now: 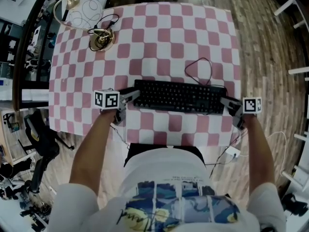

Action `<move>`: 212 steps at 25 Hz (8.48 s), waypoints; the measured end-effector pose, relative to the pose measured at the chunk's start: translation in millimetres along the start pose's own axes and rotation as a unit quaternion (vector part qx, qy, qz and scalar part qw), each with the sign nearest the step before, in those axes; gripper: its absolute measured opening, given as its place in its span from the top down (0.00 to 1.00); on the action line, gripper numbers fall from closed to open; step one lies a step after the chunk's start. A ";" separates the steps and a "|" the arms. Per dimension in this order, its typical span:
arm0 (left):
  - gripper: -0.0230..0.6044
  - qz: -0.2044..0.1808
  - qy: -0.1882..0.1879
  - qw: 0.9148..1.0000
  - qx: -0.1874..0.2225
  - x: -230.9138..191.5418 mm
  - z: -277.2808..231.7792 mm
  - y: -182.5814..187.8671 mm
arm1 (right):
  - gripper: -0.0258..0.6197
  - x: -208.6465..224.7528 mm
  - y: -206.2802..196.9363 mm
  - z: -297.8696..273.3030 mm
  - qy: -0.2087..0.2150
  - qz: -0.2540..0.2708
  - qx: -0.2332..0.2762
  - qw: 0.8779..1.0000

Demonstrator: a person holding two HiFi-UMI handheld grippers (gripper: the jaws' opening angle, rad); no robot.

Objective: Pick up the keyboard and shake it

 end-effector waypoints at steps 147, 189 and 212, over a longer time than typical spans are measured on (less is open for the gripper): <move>0.68 -0.489 0.150 0.753 0.414 405.2 317.7 85.1 | 0.73 -419.1 58.9 285.6 -0.245 0.716 0.343 0.556; 0.68 -0.340 0.092 0.899 0.262 268.9 225.3 87.6 | 0.73 -303.0 68.9 189.6 -0.211 0.587 0.225 0.748; 0.68 -0.264 0.053 0.951 0.154 205.8 159.1 55.8 | 0.72 -236.3 44.4 156.7 -0.221 0.506 0.170 0.816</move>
Point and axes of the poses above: the fingertips, and each gripper's own axes: z backward along the fingers, x to its right, y out of its top, the point moved 2 cm from there along z, backward along the fingers, and after that the axes turned 7 degrees about -x, right-handed, at the moved point
